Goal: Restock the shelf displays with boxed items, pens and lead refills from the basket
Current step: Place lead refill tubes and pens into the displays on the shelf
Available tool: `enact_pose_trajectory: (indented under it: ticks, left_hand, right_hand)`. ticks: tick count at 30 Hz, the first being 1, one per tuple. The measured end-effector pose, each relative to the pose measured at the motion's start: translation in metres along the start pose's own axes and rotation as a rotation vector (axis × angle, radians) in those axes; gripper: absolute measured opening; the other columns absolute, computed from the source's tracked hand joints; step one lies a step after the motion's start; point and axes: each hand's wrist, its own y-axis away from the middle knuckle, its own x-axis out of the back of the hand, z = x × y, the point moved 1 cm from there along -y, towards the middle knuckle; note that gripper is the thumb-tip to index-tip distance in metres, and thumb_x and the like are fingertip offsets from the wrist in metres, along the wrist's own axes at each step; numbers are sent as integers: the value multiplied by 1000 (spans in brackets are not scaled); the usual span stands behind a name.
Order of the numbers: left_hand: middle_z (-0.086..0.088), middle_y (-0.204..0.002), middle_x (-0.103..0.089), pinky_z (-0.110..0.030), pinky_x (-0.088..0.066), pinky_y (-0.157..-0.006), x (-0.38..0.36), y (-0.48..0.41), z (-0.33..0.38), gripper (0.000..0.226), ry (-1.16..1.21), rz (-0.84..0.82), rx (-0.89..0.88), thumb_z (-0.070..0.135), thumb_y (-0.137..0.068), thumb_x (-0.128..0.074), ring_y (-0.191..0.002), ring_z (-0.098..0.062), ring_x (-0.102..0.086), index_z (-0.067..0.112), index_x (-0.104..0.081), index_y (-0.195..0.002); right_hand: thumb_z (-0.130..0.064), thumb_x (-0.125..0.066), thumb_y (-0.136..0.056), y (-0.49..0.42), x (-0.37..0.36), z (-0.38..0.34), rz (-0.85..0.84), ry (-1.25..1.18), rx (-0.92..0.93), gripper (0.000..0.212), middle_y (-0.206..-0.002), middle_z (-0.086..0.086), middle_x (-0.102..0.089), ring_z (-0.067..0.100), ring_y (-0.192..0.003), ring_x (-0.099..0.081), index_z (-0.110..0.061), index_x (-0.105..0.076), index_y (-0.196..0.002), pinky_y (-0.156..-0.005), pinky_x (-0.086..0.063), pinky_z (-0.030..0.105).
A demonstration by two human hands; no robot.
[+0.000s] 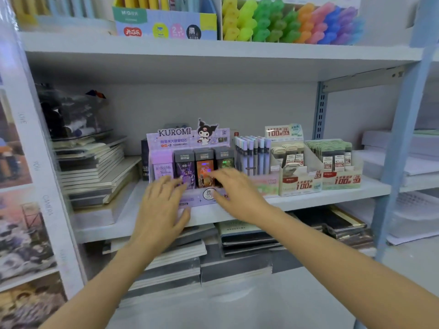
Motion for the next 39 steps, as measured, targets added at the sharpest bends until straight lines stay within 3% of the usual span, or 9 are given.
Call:
enact_pose_trajectory:
  ticks: [3,10,15,18,22,26,32,35,39]
  left_hand:
    - [-7,-121,-63,-44,-34,-106,-6,14,5,63,43,-86,69,47,-88,-28,-115,-30,-56,7,-58,-126]
    - [0,-113,-63,-35,-36,-93,8,22,13,55,45,-45,81,48,-89,-27,-108,-23,-56,14,-61,-117]
    - [-10,-139,-49,-44,-32,-105,25,-3,1,47,4,180,89,37,-91,-43,-133,-29,-41,12,-56,-128]
    - [-8,-155,-32,-50,-18,-117,29,-31,-10,51,-20,165,142,32,-95,-53,-146,-26,-22,17,-44,-142]
    - [-9,-147,-40,-42,-25,-113,16,-51,-17,58,56,92,224,40,-95,-53,-138,-25,-30,16,-40,-145]
    - [-8,-123,-54,-37,-38,-97,9,-57,-17,48,116,200,222,39,-90,-62,-116,-25,-41,11,-56,-128]
    - [-10,-119,-55,-39,-40,-95,5,-59,-15,43,52,195,227,37,-91,-62,-113,-28,-43,8,-56,-122]
    - [-14,-131,-52,-47,-29,-109,5,-58,-12,45,27,212,266,38,-95,-55,-128,-32,-38,6,-55,-126]
    - [-18,-151,-30,-48,-7,-118,-1,-54,21,50,51,296,212,34,-94,-51,-145,-35,-16,4,-46,-135]
  right_hand:
    - [-33,-52,-97,10,-14,4,-180,91,-63,51,-137,6,-48,23,-128,-36,-14,-40,-143,-103,-32,38]
    - [-24,-55,-96,22,-4,1,-37,-67,13,31,-116,2,-56,20,-110,-48,-12,-57,-124,-91,-39,30]
    - [-21,-55,-95,-3,25,3,279,-182,-53,45,-148,-3,-38,12,-138,-31,-23,-45,-140,-112,-24,30]
    - [-22,-55,-96,-32,39,12,156,-128,-152,59,-159,2,-23,21,-145,-22,-22,-30,-150,-114,-24,37]
    - [-35,-51,-99,-60,34,13,-19,-33,-180,52,-137,13,-52,29,-127,-46,-9,-40,-143,-103,-38,40]
    - [-35,-53,-98,-72,19,7,92,-49,-197,33,-98,11,-68,27,-95,-61,-6,-64,-108,-81,-49,36]
    - [-31,-54,-98,-68,26,11,22,-135,-160,40,-125,8,-63,23,-118,-55,-12,-56,-132,-99,-45,35]
    - [-28,-54,-98,-50,46,14,48,-278,-87,42,-139,1,-55,15,-128,-47,-17,-50,-139,-105,-36,27]
    - [-19,-56,-97,-2,79,45,345,-288,-48,33,-127,-7,-60,1,-116,-51,-19,-56,-129,-97,-36,10]
